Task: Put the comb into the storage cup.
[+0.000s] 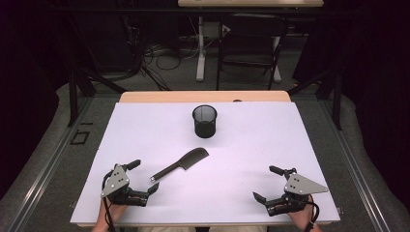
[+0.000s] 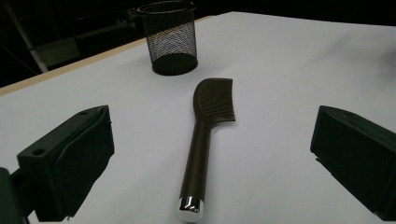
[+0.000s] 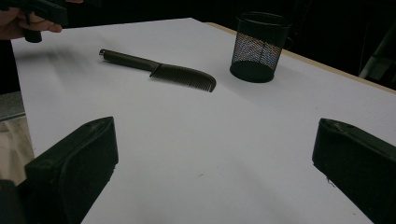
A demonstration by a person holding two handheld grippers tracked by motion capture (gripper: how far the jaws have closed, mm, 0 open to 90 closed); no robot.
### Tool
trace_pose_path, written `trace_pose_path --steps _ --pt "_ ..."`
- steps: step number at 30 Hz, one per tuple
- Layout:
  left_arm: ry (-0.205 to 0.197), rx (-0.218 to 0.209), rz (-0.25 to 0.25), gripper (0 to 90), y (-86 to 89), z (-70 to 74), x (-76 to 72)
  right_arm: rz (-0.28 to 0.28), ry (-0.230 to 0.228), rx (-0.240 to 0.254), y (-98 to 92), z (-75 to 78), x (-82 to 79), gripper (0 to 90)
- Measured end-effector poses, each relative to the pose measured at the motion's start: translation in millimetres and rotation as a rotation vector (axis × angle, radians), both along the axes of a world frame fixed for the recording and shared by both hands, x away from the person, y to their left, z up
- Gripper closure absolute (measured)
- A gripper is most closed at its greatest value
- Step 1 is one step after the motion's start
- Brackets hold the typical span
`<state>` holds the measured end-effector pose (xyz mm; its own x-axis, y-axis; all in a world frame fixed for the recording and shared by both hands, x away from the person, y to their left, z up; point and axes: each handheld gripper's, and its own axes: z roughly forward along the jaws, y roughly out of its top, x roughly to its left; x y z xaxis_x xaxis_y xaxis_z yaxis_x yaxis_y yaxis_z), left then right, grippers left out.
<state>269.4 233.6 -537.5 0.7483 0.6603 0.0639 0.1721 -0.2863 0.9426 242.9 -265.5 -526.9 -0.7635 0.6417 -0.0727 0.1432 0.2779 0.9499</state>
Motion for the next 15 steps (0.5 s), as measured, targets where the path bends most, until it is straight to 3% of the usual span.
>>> trace_pose_path --steps 15 --pt "0.07 0.033 -0.018 0.0 -6.5 3.4 13.0 -0.002 0.007 -0.006 -0.5 -1.2 1.6 0.0"
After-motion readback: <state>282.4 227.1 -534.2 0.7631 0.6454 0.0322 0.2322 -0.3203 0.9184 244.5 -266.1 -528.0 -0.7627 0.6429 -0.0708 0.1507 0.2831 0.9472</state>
